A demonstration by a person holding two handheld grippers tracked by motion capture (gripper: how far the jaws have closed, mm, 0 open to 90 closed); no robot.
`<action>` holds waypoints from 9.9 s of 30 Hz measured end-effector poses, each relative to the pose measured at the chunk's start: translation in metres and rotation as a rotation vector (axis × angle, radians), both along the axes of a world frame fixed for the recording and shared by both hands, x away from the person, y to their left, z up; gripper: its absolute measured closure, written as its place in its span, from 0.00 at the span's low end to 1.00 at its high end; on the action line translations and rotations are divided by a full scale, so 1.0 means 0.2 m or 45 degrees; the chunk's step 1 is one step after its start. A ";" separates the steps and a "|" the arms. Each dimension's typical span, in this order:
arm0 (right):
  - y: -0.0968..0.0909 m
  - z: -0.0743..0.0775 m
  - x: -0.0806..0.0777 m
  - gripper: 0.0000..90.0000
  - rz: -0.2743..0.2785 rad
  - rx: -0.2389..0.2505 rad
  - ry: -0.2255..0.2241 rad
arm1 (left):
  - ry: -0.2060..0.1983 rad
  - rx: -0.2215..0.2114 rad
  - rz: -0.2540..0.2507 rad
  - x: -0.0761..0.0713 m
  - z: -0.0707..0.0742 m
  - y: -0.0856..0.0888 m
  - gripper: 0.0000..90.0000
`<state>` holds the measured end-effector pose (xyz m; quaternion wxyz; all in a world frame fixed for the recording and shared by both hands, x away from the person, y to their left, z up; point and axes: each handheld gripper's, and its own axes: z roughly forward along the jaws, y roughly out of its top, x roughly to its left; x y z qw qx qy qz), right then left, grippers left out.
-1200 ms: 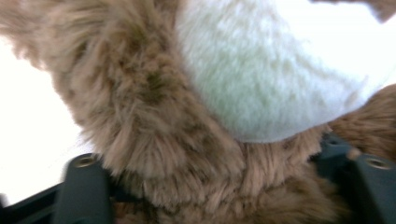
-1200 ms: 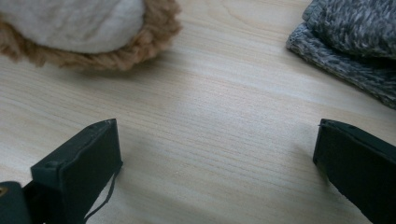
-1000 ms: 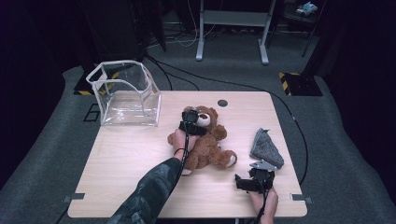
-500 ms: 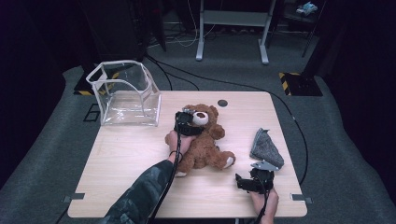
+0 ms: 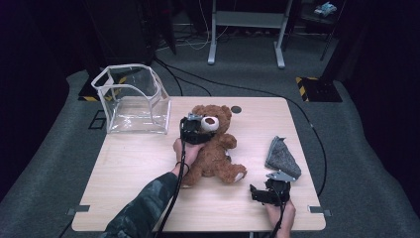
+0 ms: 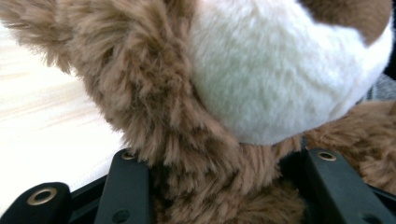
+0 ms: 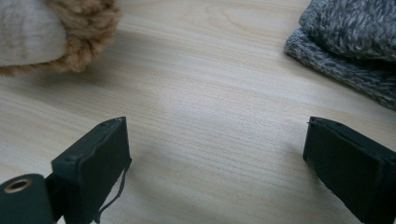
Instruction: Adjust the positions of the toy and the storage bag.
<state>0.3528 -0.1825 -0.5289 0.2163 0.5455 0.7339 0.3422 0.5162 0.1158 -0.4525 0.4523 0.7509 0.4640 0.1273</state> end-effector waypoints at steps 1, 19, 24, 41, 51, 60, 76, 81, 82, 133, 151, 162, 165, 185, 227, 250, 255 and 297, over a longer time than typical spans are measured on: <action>0.00 0.00 0.00 0.07 0.000 0.000 0.000 | -0.012 -0.003 -0.004 -0.01 0.01 0.01 0.59; 0.01 0.00 0.00 0.07 0.000 -0.007 -0.005 | -0.242 -0.021 -0.020 -0.12 0.19 0.18 0.60; 0.01 0.00 0.00 0.07 -0.003 -0.012 -0.003 | -0.281 -0.032 -0.029 -0.14 0.25 0.25 0.60; 0.02 0.00 0.00 0.07 -0.003 -0.028 0.001 | -0.305 -0.005 -0.029 -0.23 0.41 0.55 0.59; 0.01 0.00 0.00 0.07 0.005 -0.044 0.001 | -0.293 -0.007 -0.003 -0.28 0.44 0.73 0.59; 0.02 0.00 0.00 0.07 0.002 -0.049 0.000 | -0.246 -0.007 0.032 -0.35 0.42 0.91 0.59; 0.02 0.00 0.00 0.07 0.005 -0.051 0.001 | -0.061 0.020 0.093 -0.47 0.26 1.22 0.59; 0.02 0.00 0.00 0.07 0.004 -0.054 0.001 | 0.032 0.021 0.099 -0.48 0.20 1.27 0.59; 0.02 0.00 0.00 0.07 0.000 -0.052 0.001 | 0.044 0.016 0.108 -0.48 0.19 1.28 0.59; 0.03 0.00 0.00 0.07 -0.005 -0.061 -0.002 | 0.439 0.150 -0.046 -0.33 -0.06 1.31 0.50; 0.03 0.00 0.00 0.06 0.007 -0.073 0.006 | 0.384 0.208 0.017 -0.34 0.07 1.25 0.12; 0.04 0.00 0.01 0.02 0.016 -0.081 0.015 | 0.268 0.218 0.088 -0.33 0.24 1.26 0.03; 0.04 0.00 0.01 0.01 0.023 -0.088 0.021 | 0.246 0.230 0.093 -0.33 0.27 1.26 0.02; 0.16 0.00 0.06 0.00 0.215 -0.059 0.012 | -0.039 0.316 0.177 -0.18 0.59 1.13 0.00; 0.15 -0.01 0.07 0.03 0.229 -0.079 0.005 | -0.144 0.556 0.200 0.37 0.51 0.72 0.78; 0.16 -0.01 0.07 0.03 0.203 -0.066 0.001 | -0.200 0.571 0.114 0.40 0.50 0.59 0.96; 0.16 -0.01 0.07 0.03 0.203 -0.066 0.002 | -0.168 0.622 0.155 0.40 0.49 0.57 0.93; 0.17 -0.01 0.07 0.03 0.198 -0.066 0.000 | -0.237 0.538 -0.134 0.33 0.48 0.24 0.94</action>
